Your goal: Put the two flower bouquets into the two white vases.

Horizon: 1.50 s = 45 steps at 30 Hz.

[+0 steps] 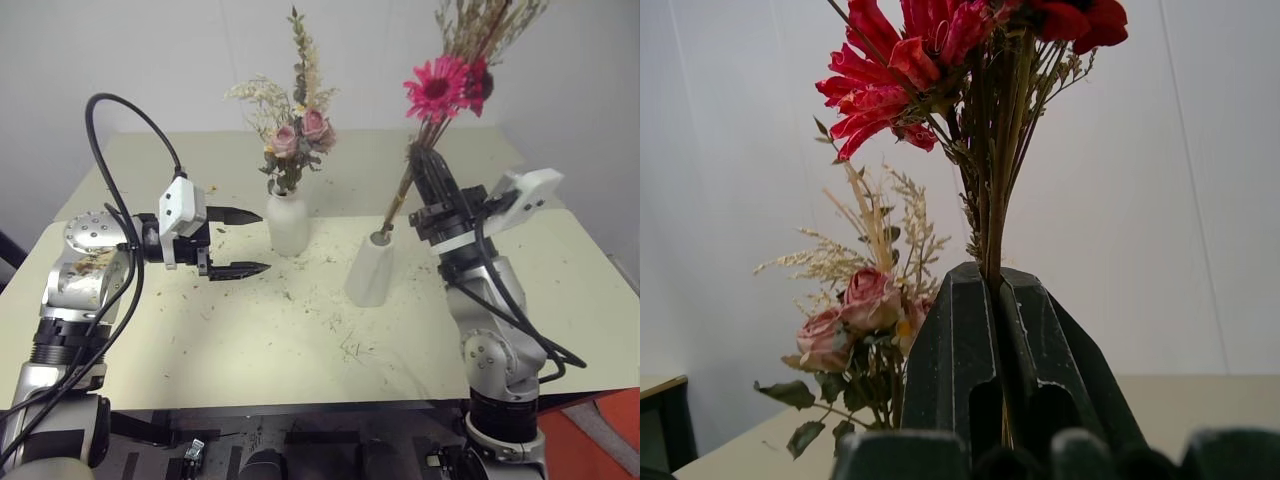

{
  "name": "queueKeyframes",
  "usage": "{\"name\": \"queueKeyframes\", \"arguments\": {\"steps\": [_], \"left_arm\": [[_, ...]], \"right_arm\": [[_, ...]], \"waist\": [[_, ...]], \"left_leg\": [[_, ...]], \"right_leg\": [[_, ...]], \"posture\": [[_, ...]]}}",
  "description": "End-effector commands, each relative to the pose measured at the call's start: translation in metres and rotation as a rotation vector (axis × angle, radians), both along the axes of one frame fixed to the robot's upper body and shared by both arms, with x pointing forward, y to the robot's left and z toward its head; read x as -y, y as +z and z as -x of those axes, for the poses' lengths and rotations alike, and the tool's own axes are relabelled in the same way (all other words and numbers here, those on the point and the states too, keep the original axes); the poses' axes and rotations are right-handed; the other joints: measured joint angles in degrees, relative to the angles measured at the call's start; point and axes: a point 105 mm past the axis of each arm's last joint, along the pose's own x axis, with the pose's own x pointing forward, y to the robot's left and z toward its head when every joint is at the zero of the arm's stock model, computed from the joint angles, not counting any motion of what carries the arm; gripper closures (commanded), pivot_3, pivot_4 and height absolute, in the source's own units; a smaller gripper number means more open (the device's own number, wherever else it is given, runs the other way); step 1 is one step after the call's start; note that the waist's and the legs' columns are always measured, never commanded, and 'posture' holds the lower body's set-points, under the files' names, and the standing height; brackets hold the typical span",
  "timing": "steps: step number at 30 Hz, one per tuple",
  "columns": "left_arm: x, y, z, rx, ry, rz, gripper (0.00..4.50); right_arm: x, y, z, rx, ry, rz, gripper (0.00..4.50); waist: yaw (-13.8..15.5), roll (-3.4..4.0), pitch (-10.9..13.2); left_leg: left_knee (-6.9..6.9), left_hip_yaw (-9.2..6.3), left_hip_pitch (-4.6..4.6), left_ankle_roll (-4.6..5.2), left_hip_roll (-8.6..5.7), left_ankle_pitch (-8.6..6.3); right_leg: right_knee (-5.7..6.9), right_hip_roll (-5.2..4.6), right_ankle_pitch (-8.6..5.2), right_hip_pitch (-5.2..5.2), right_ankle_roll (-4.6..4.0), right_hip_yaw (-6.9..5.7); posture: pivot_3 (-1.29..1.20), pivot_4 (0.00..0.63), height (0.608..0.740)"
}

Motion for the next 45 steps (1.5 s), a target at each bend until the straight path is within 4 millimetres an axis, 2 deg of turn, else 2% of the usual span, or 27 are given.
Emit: {"name": "queueKeyframes", "arguments": {"steps": [1, 14, 20, 25, 31, 37, 43, 45], "left_arm": [[0.001, 0.008, 0.002, 0.033, -0.015, -0.01, 0.0], [0.002, 0.01, 0.004, 0.034, -0.02, -0.007, 0.0], [0.002, 0.008, 0.003, 0.036, -0.013, -0.011, 0.0], [0.001, 0.007, 0.003, 0.033, -0.005, -0.01, 0.0], [0.001, 0.007, 0.002, 0.038, 0.001, -0.009, 0.0], [0.002, 0.006, 0.001, 0.044, -0.001, -0.009, 0.0], [0.002, 0.007, 0.0, 0.047, -0.002, -0.01, 0.0], [0.002, 0.008, 0.001, 0.047, -0.002, -0.011, 0.0]], "right_arm": [[-0.003, 0.005, 0.007, 0.041, 0.005, 0.008, 4.46], [-0.005, -0.026, -0.002, -0.009, -0.019, 0.028, 4.46], [-0.008, -0.032, -0.006, -0.001, -0.045, 0.036, 4.46], [-0.011, -0.036, -0.001, 0.061, -0.113, 0.12, 4.46], [-0.013, -0.042, 0.0, 0.063, -0.114, 0.131, 4.46], [-0.012, -0.049, -0.002, 0.026, -0.096, 0.106, 2.73], [-0.011, -0.054, 0.001, 0.016, -0.1, 0.133, 0.55], [-0.01, -0.058, 0.003, 0.006, -0.099, 0.153, 0.03]], "waist": [[0.01, 0.0, 0.0], [0.0, 0.0, 0.0], [-0.01, 0.0, 0.0], [0.01, 0.0, 0.0], [0.0, 0.0, 0.0], [0.01, 0.0, 0.0], [0.02, 0.0, 0.0], [0.03, 0.0, 0.0]], "left_leg": [[0.0, 0.0, 0.0, 0.0, 0.0, 0.0], [0.0, 0.0, 0.0, 0.0, 0.0, 0.0], [0.0, 0.0, 0.01, 0.0, 0.0, 0.0], [-0.01, 0.0, 0.0, 0.0, 0.0, 0.0], [0.0, 0.0, 0.02, 0.0, 0.0, 0.0], [0.0, 0.0, 0.03, 0.0, 0.01, 0.0], [-0.01, 0.0, 0.03, 0.0, 0.01, 0.0], [0.0, 0.0, 0.02, 0.0, 0.01, 0.0]], "right_leg": [[0.0, 0.0, 0.0, 0.0, 0.0, 0.0], [-0.03, 0.01, 0.0, 0.0, 0.0, 0.01], [-0.04, 0.01, 0.0, 0.0, 0.0, 0.0], [-0.04, 0.01, 0.0, 0.0, 0.0, 0.0], [-0.05, 0.01, 0.0, 0.0, 0.0, 0.01], [-0.04, 0.02, 0.0, 0.0, 0.0, 0.01], [-0.04, 0.01, 0.0, 0.01, 0.0, 0.01], [-0.04, 0.01, 0.0, 0.01, 0.0, 0.01]], "posture": [[0.0, 0.15, 0.74], [0.0, 0.15, 0.74], [0.0, 0.15, 0.74], [0.0, 0.15, 0.74], [0.0, 0.15, 0.74], [0.0, 0.15, 0.74], [0.0, 0.15, 0.74], [0.0, 0.15, 0.74]]}}
